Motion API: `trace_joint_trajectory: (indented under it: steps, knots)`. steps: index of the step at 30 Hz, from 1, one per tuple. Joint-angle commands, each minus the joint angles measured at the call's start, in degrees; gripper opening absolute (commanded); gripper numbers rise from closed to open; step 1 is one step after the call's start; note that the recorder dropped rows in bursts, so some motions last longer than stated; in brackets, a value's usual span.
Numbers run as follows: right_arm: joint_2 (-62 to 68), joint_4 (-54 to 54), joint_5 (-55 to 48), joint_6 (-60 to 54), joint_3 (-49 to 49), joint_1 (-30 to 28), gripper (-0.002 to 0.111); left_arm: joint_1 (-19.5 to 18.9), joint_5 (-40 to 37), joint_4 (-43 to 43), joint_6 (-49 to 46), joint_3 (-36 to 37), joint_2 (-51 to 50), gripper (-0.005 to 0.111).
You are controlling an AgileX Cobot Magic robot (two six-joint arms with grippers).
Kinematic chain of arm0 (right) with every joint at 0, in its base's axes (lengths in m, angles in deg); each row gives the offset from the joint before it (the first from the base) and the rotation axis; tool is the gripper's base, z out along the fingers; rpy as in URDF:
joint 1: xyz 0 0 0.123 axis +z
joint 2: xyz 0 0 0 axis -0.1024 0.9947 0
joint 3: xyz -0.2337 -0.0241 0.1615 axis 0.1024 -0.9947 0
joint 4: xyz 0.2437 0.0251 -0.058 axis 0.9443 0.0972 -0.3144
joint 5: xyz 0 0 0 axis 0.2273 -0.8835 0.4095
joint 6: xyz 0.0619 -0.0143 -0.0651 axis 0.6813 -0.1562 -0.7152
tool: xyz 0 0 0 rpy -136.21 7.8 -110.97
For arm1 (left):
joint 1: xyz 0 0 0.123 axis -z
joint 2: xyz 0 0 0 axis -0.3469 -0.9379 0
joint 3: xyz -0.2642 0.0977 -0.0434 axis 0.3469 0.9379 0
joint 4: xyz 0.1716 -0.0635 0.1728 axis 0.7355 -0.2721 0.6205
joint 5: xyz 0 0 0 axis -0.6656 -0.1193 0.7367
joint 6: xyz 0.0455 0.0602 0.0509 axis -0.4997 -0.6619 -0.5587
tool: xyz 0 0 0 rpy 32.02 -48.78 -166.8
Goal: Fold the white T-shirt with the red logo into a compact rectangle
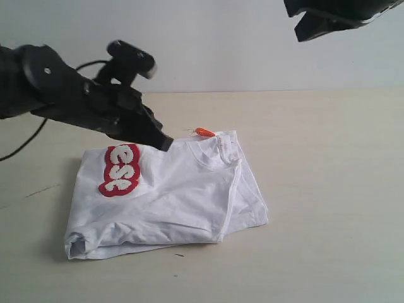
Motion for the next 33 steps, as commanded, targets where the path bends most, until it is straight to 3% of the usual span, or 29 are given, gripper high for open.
trace_joint_trajectory:
  steps: [1, 16, 33]
  knots:
    - [-7.3, -0.1, 10.6, -0.6, -6.5, 0.0, 0.000, 0.0, 7.2, -2.1, 0.0, 5.1, 12.0, 0.000]
    - [-38.7, 2.6, 29.8, -1.2, -25.9, 0.0, 0.000, 0.0, 9.9, -12.9, 0.0, 13.4, 50.7, 0.000]
    - [-69.2, 5.4, 32.2, -1.2, -37.5, 0.0, 0.000, 0.0, 5.7, -12.6, -0.8, 14.4, 87.3, 0.000]
